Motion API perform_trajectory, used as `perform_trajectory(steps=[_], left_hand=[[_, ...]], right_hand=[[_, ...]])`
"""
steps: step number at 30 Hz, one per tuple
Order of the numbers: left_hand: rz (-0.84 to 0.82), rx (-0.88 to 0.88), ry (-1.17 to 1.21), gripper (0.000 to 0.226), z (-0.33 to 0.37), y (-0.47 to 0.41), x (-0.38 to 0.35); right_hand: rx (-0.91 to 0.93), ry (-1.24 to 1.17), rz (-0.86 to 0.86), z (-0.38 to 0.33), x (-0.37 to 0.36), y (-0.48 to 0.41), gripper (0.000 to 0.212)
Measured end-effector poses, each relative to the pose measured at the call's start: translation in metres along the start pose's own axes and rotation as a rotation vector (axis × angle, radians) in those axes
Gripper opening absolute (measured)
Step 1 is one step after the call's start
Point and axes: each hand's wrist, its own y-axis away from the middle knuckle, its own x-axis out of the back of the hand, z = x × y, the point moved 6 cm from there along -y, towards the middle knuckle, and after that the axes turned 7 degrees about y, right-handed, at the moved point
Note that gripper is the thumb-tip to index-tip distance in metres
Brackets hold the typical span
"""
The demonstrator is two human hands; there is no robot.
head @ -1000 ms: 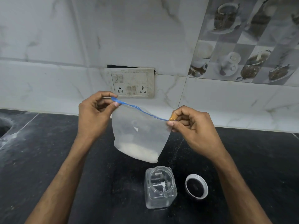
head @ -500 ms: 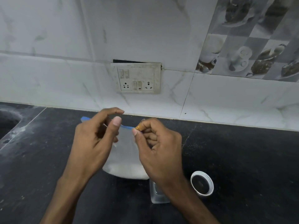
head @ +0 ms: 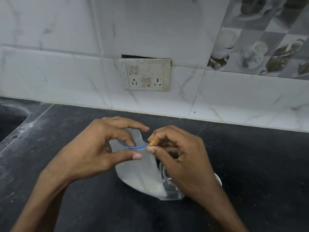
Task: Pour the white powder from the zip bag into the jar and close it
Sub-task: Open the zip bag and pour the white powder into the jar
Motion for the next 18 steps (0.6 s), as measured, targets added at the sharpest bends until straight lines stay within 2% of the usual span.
perform_trajectory(steps=[1,3,5,7,11,13,15,18], left_hand=[[-0.004,-0.014,0.0,0.025,0.005,-0.003,-0.001],[0.017,-0.029,0.034,0.026,0.014,-0.008,-0.001],[0.052,-0.05,0.05,0.023,0.023,-0.013,0.002],[0.07,-0.089,0.025,0.019,0.033,-0.019,0.004],[0.115,-0.123,0.001,0.021,0.05,-0.026,0.009],[0.145,-0.132,-0.028,0.023,0.057,-0.027,0.01],[0.168,-0.155,-0.06,0.021,0.066,-0.028,0.01],[0.227,-0.202,-0.07,0.015,0.08,-0.026,0.011]], right_hand=[[-0.027,-0.043,0.017,0.003,0.005,0.003,0.012],[-0.135,-0.146,0.021,0.016,0.013,0.013,0.04],[-0.237,-0.144,-0.004,0.038,0.019,0.031,0.064],[-0.362,-0.122,-0.039,0.067,0.021,0.058,0.072],[-0.554,-0.219,-0.095,0.106,0.006,0.115,0.074],[-0.571,-0.269,0.023,0.109,-0.002,0.131,0.072],[-0.552,-0.264,0.162,0.108,-0.007,0.139,0.061],[-0.551,-0.273,0.206,0.098,-0.016,0.139,0.041]])
